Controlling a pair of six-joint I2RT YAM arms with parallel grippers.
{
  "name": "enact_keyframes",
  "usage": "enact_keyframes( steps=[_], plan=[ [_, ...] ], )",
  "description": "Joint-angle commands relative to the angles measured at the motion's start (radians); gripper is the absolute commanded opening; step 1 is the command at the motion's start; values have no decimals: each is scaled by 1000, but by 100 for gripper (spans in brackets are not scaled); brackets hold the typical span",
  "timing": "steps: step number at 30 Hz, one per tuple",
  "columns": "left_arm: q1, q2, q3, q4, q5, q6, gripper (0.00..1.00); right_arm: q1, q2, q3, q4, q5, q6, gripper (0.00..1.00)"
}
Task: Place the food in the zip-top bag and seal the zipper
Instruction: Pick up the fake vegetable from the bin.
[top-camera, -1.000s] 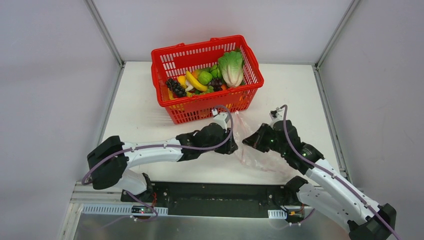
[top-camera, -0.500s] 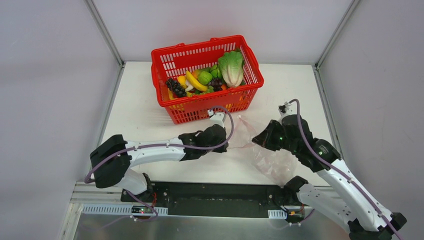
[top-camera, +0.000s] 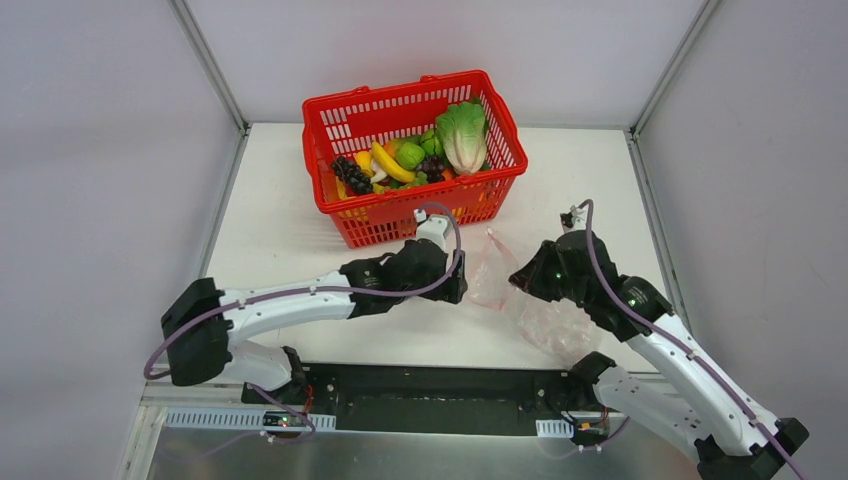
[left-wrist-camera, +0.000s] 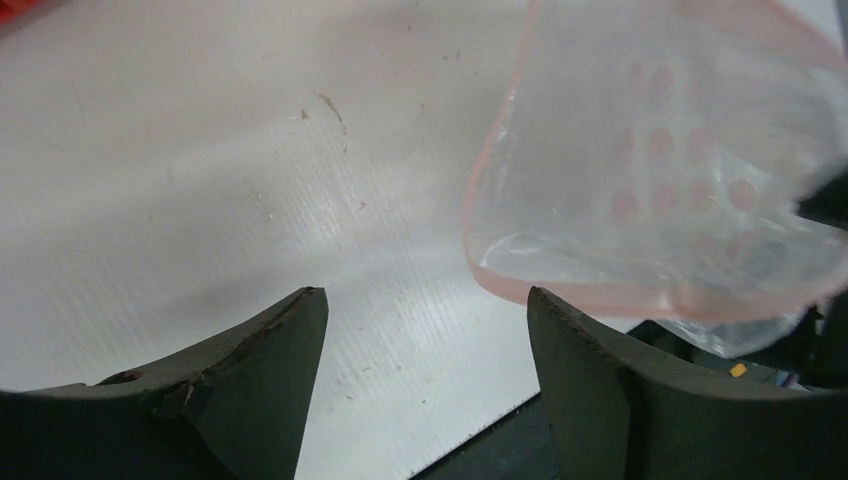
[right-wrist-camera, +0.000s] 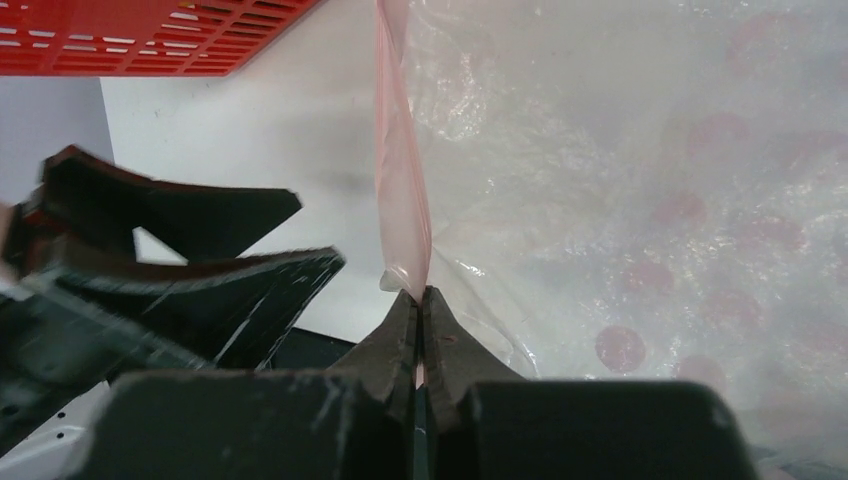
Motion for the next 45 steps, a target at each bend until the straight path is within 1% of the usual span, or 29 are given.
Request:
enact_keyframes(
  steps=[1, 4, 7, 10, 12, 16, 20, 24, 28, 31, 37, 40, 42, 45],
  plan=[
    [4, -137, 105, -90, 33, 122, 77, 1, 31, 10, 62, 62, 26, 0],
    [22, -186, 194, -191, 48, 207, 81, 1, 40, 14, 78, 88, 23, 0],
    [65, -206, 306, -284, 41, 317, 86, 1, 57, 19, 89, 70, -9, 0],
    [152, -176, 434, -356, 70, 419, 91, 1, 79, 23, 94, 35, -41, 0],
    [224, -124, 531, -390, 112, 442, 92, 1, 90, 27, 89, 18, -52, 0],
    [355, 23, 708, -378, 118, 373, 93, 1, 98, 27, 91, 16, -56, 0],
    [461, 225, 898, -356, 160, 265, 93, 1, 107, 33, 97, 16, -60, 0],
    [487, 429, 1093, -363, 123, 230, 94, 1, 110, 36, 102, 12, -61, 0],
    [503, 608, 1259, -359, 131, 169, 92, 1, 105, 37, 104, 1, -61, 0],
    [511, 695, 1286, -326, 121, 129, 90, 1, 103, 34, 104, -17, -61, 0],
    [516, 789, 1300, -249, 71, 114, 90, 1, 103, 14, 118, -30, -58, 0],
    [520, 840, 1349, -243, 87, 106, 89, 1, 112, 12, 124, -45, -61, 0],
    [520, 870, 1375, -243, 82, 105, 87, 1, 115, 12, 123, -45, -63, 0],
    [524, 916, 1401, -255, 85, 99, 78, 1, 112, 7, 124, -45, -64, 0]
  ],
)
